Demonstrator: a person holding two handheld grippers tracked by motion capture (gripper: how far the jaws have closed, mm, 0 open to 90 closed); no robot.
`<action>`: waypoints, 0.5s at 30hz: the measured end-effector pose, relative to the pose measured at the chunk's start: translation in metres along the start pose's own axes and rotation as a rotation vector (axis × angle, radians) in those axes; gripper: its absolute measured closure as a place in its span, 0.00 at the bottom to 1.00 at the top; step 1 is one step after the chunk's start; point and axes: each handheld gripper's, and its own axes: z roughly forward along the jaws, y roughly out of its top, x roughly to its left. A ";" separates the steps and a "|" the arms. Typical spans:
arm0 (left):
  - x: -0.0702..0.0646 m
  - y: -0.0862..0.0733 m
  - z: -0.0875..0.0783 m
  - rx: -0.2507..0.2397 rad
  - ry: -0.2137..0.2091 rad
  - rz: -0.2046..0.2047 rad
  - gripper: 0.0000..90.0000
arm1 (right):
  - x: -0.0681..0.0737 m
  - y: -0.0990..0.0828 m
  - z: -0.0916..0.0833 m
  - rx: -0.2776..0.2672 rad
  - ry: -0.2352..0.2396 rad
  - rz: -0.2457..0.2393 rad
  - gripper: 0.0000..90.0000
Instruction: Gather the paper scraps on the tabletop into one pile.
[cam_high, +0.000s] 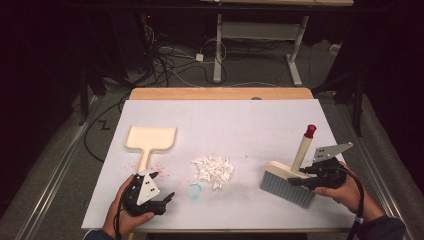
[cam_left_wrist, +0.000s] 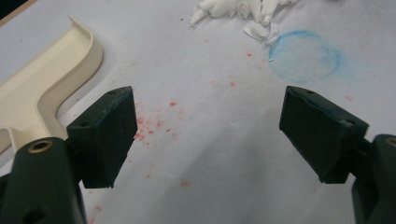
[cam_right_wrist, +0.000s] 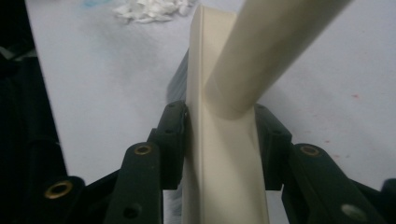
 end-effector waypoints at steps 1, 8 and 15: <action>0.000 0.000 0.001 0.001 -0.001 0.000 0.20 | -0.002 0.002 0.001 0.011 -0.004 -0.007 0.66; 0.000 0.000 0.002 0.009 -0.007 0.006 0.20 | -0.015 0.025 0.015 0.167 -0.075 -0.112 0.59; 0.001 0.000 0.002 0.004 -0.009 0.000 0.20 | -0.027 0.049 0.032 0.273 -0.120 -0.224 0.49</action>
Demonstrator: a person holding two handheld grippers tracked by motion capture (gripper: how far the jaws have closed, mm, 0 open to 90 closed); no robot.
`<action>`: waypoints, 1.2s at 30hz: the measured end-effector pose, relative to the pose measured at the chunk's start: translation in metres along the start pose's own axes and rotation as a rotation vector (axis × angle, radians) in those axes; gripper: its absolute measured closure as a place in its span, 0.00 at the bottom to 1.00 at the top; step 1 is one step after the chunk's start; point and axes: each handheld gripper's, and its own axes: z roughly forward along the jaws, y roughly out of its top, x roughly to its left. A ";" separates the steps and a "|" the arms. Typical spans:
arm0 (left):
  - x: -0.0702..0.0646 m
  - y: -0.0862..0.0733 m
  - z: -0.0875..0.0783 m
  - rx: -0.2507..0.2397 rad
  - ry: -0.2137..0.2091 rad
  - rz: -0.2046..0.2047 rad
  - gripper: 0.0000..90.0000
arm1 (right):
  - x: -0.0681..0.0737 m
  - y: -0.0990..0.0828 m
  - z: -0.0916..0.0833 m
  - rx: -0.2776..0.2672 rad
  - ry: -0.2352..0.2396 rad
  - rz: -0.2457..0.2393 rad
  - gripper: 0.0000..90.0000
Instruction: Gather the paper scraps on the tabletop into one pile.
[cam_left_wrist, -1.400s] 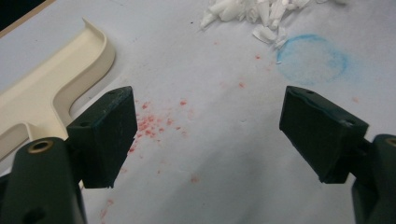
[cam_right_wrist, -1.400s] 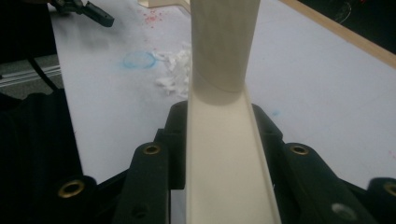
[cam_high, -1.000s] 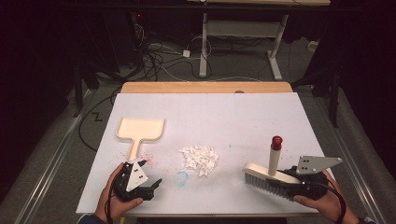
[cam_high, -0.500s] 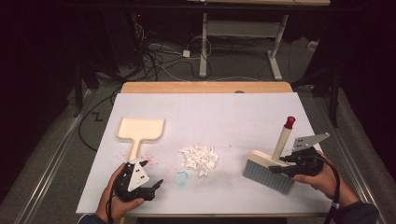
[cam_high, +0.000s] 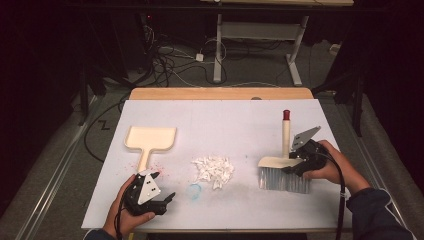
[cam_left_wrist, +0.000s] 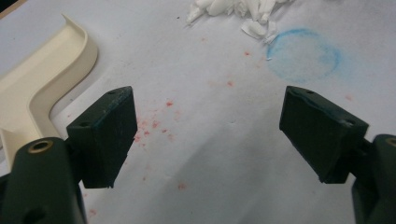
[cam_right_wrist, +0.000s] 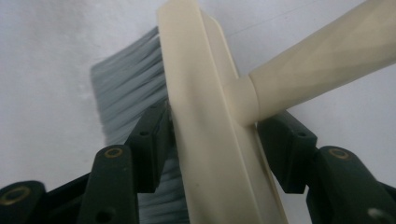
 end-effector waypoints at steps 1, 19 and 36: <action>0.000 0.000 0.000 -0.001 -0.001 0.001 0.20 | -0.001 0.003 0.001 0.007 -0.030 0.000 0.47; 0.003 0.000 -0.002 -0.008 0.025 -0.009 0.20 | 0.027 -0.023 -0.039 -0.458 -0.366 0.208 0.33; 0.002 0.001 -0.001 -0.007 0.045 -0.007 0.20 | 0.087 -0.060 -0.038 -0.646 -0.473 0.256 0.26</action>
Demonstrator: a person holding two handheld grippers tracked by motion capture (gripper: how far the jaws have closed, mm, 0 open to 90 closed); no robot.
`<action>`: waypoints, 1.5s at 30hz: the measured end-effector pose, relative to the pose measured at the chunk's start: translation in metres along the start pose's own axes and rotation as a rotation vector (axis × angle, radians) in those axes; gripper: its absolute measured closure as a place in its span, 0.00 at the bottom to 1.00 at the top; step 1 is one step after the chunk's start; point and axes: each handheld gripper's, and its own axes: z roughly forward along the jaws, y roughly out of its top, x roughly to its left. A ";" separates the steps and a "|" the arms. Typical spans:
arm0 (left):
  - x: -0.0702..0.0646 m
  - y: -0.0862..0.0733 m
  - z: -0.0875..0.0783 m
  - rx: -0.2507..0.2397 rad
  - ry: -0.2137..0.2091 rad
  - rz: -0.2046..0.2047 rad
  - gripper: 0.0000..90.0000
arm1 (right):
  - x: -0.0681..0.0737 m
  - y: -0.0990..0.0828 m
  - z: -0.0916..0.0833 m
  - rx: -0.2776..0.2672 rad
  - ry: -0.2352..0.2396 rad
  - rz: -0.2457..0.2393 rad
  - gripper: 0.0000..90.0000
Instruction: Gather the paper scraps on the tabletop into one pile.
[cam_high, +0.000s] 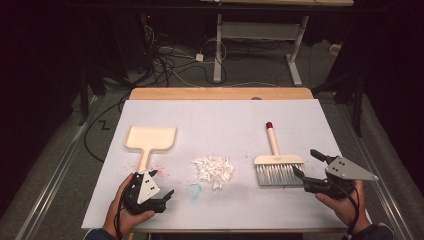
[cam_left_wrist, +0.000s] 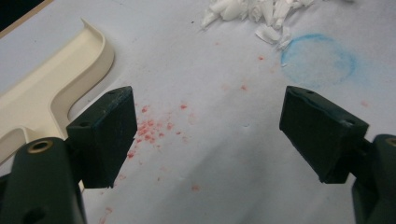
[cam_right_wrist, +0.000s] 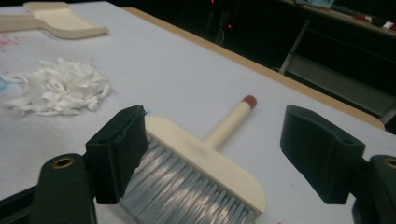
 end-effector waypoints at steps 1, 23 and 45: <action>0.000 0.000 0.000 0.002 0.002 -0.001 0.20 | 0.002 -0.002 -0.002 -0.011 -0.001 0.009 0.25; -0.005 0.002 -0.001 -0.022 0.018 0.026 0.20 | 0.010 -0.020 0.006 0.031 -0.005 0.045 0.18; -0.005 0.003 -0.003 -0.040 0.025 0.023 0.20 | 0.010 -0.021 0.006 0.041 -0.006 0.027 0.18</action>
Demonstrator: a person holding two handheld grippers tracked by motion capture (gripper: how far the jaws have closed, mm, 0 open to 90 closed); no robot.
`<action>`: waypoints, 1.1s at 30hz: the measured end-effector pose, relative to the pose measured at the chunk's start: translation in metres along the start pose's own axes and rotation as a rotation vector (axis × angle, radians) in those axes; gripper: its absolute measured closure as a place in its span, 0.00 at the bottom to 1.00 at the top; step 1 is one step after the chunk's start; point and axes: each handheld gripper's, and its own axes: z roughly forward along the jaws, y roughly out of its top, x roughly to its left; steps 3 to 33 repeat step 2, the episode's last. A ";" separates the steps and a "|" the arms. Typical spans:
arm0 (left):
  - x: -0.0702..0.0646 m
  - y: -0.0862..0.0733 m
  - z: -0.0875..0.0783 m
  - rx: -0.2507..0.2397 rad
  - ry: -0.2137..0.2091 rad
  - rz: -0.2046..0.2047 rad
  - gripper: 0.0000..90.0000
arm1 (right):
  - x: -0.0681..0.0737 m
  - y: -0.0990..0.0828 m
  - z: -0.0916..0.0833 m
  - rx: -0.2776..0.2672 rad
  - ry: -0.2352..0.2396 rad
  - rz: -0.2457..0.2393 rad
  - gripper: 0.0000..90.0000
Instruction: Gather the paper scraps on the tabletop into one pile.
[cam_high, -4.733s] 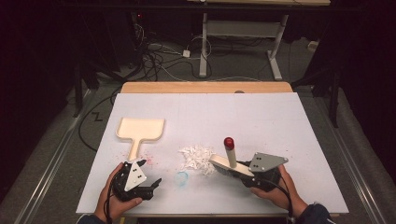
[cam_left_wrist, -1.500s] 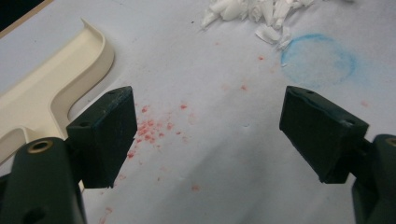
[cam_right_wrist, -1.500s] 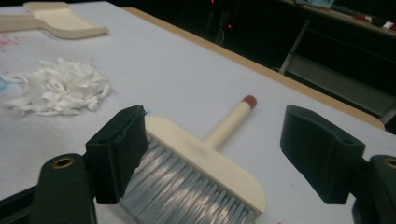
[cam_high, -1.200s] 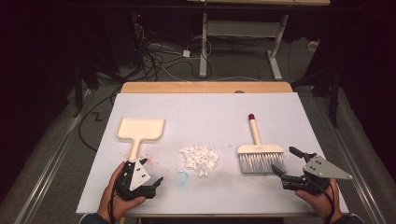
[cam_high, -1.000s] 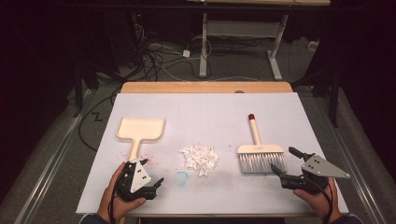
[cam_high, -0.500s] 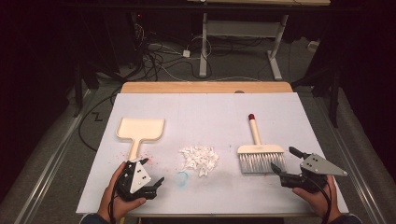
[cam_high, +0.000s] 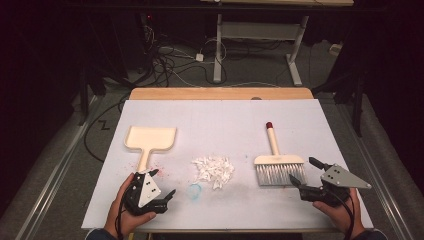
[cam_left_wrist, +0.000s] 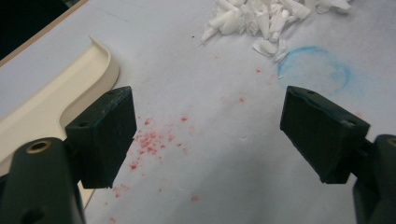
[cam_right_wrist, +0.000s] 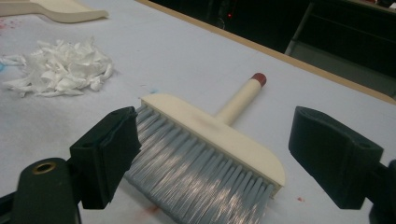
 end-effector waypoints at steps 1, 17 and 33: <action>0.000 0.000 0.000 -0.001 0.001 -0.004 0.19 | 0.000 0.000 0.000 0.003 0.000 -0.001 0.18; 0.001 0.001 0.001 -0.001 0.004 -0.005 0.19 | 0.000 0.000 0.001 0.007 -0.005 -0.003 0.18; 0.001 0.001 0.001 -0.001 0.004 -0.005 0.19 | 0.000 0.000 0.001 0.007 -0.005 -0.003 0.18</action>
